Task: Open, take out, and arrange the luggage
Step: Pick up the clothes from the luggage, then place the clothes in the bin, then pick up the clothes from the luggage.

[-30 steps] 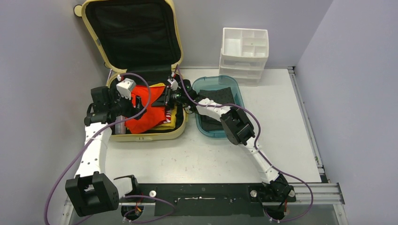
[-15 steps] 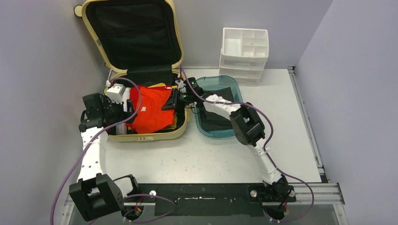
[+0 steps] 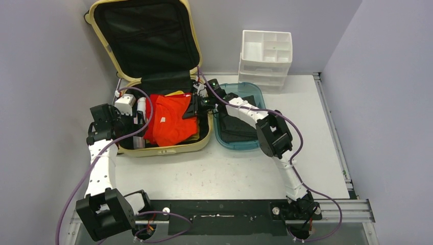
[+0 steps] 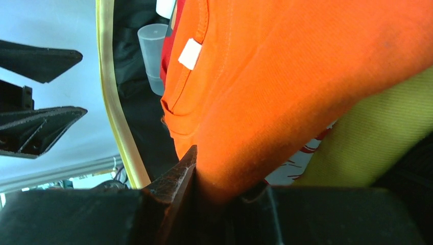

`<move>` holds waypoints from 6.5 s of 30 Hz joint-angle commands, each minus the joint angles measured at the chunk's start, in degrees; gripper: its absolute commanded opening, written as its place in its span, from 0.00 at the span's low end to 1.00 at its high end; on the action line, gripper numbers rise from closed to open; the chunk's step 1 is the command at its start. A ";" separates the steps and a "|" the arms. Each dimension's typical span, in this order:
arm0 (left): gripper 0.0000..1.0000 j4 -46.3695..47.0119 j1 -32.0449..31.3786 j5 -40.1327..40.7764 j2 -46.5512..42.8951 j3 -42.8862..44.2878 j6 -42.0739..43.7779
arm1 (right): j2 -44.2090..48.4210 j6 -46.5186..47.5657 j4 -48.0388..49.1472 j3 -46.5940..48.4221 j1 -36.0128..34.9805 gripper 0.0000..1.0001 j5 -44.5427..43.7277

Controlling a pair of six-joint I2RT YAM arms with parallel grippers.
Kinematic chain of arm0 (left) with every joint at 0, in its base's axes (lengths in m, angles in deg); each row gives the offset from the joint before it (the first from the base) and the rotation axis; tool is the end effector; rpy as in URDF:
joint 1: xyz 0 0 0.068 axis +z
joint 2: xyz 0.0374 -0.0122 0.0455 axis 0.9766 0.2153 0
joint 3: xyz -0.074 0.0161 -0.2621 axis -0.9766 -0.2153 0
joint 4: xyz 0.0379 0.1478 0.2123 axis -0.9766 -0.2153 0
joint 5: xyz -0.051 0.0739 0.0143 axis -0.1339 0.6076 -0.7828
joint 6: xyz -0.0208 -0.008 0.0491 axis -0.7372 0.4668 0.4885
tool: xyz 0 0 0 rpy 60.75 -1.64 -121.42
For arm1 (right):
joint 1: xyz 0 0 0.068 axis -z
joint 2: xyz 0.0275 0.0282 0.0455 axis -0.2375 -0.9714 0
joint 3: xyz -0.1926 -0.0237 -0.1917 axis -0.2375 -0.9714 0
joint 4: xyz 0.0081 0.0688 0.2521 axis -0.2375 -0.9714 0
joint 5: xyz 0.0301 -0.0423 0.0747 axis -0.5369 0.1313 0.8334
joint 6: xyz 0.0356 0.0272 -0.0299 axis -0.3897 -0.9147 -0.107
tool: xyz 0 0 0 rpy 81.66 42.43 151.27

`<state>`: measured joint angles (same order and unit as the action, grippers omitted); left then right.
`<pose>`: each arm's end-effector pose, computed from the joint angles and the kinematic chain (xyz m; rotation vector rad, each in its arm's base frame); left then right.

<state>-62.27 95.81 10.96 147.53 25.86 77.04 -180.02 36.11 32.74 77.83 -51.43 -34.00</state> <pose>0.2294 0.0584 0.2848 0.1768 2.2166 -0.2348 0.4043 0.3440 0.2021 -0.3746 2.4661 1.5775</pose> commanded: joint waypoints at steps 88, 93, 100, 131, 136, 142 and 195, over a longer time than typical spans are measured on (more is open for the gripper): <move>0.75 4.82 1.45 0.12 -2.33 -3.32 -0.33 | 29.61 47.61 -29.63 -19.43 18.70 0.00 -34.92; 0.75 4.45 1.45 0.21 -2.46 -3.10 0.32 | 30.32 48.74 -27.46 -27.25 17.64 0.00 -38.87; 0.75 4.72 1.45 0.01 -2.08 -2.79 0.54 | 29.02 50.72 -26.11 -32.64 17.22 0.00 -41.70; 0.97 -2.76 -41.03 13.35 18.93 14.62 12.34 | 44.47 53.71 -14.70 -9.93 16.46 0.99 -31.25; 0.97 -0.28 -42.23 14.90 22.82 14.84 9.20 | 44.78 51.81 -13.60 -10.72 16.42 0.92 -30.01; 0.97 1.63 -43.92 15.44 25.26 13.65 8.49 | 45.11 51.07 -12.71 -12.95 16.10 0.89 -29.32; 0.00 11.96 -21.06 -13.76 16.63 9.09 -1.15 | 13.58 4.50 -0.48 0.53 5.37 0.78 -8.79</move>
<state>-55.38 73.47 1.92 167.07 35.50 77.57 -165.23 45.53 27.62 78.62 -44.57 -45.97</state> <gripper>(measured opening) 0.018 0.784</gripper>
